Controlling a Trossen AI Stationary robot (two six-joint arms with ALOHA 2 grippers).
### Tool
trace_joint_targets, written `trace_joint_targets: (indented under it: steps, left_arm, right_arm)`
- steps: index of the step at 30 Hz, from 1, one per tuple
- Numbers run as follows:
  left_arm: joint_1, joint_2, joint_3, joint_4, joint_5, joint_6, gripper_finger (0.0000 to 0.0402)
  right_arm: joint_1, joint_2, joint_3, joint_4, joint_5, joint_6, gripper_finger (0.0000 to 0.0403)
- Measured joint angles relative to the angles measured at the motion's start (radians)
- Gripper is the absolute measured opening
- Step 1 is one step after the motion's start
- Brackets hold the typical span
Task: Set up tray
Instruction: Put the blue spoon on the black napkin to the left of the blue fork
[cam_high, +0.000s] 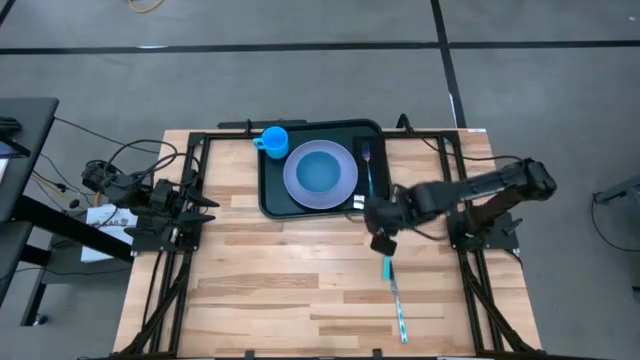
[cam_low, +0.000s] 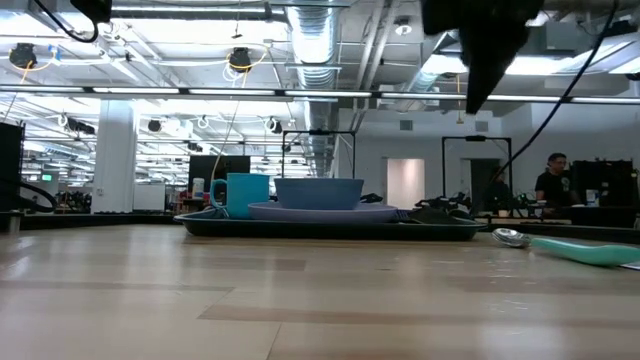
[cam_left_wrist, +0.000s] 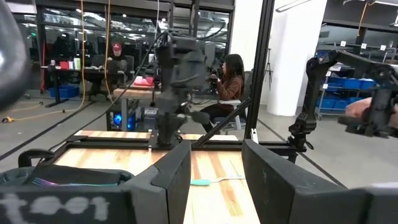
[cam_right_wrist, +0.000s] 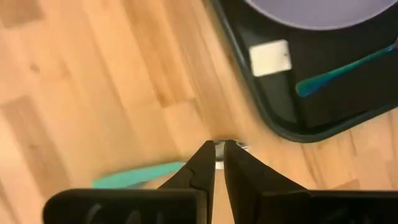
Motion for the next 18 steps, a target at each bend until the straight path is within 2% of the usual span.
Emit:
trace_joint_targets:
  steps: [2,6,8,13,16,18]
  left_arm:
    - [0.0,0.0,0.0,0.001,0.0,0.0,0.0132]
    - [0.0,0.0,0.0,0.002,-0.001,0.01,0.0132]
    - [0.0,0.0,0.0,0.002,-0.001,0.012,0.0132]
    - [0.0,0.0,0.0,0.003,-0.001,0.01,0.0132]
    - [0.0,0.0,0.0,0.002,-0.001,0.01,0.0132]
    - [0.0,0.0,0.0,0.003,-0.001,0.01,0.0132]
  right_arm:
    - [0.066,-0.008,0.0,0.014,0.071,0.077,0.0026]
    - [0.195,-0.004,-0.035,0.086,0.293,0.247,0.0026]
    - [0.243,0.006,-0.08,0.159,0.356,0.342,0.0026]
    - [0.337,0.005,-0.235,0.328,0.295,0.4,0.0026]
    - [0.403,-0.012,-0.301,0.264,0.295,0.448,0.0025]
    - [0.431,-0.041,-0.343,0.164,0.293,0.554,0.002]
